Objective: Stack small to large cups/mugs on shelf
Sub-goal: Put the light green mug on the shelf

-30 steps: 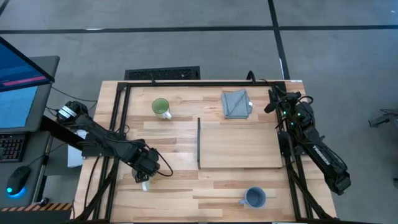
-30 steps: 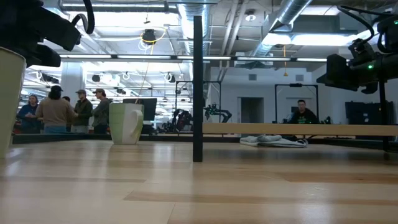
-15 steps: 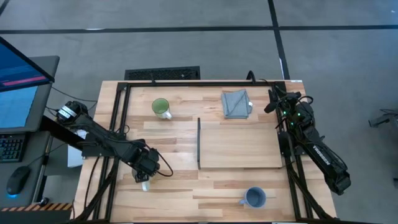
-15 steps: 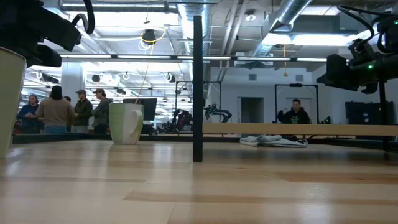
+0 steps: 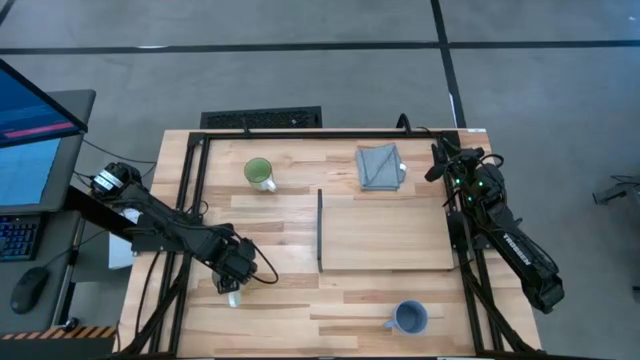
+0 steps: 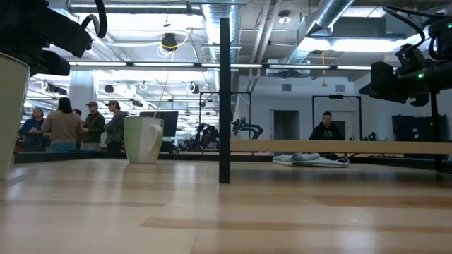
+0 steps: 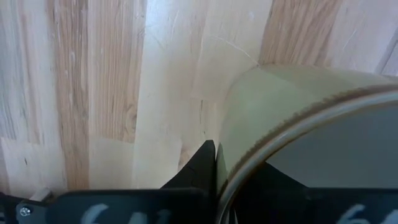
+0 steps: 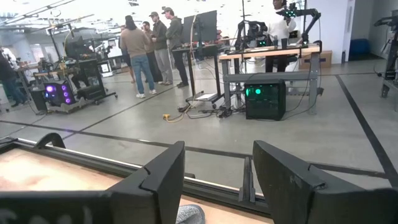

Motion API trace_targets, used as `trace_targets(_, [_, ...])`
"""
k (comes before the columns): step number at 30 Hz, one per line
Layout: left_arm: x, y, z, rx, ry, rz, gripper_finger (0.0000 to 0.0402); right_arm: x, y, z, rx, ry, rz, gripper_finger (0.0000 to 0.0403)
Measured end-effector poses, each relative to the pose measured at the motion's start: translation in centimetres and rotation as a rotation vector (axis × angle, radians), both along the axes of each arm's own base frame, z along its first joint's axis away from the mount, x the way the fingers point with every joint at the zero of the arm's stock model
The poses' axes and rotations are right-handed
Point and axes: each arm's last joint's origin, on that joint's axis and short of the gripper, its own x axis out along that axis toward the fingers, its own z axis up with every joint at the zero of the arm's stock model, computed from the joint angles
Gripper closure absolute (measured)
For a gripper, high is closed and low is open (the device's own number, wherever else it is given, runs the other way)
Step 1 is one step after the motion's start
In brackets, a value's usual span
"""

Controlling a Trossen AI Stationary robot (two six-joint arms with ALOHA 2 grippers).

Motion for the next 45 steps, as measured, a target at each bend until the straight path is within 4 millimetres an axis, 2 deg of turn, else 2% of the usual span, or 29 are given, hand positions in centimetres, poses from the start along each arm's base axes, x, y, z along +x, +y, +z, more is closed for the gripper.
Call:
trace_targets(8, [0.3, 0.6, 0.0, -0.014, 0.007, 0.036, 0.039, 0.0, 0.0, 0.0, 0.0, 0.0, 0.0, 0.0191])
trace_targets(24, [1.3, 1.4, 0.0, -0.004, -0.047, -0.039, 0.039, 0.0, 0.0, 0.0, 0.0, 0.0, 0.0, 0.0191])
trace_targets(45, [2.4, 4.1, 0.0, -0.02, -0.037, 0.099, 0.039, 0.0, 0.0, 0.0, 0.0, 0.0, 0.0, 0.0191])
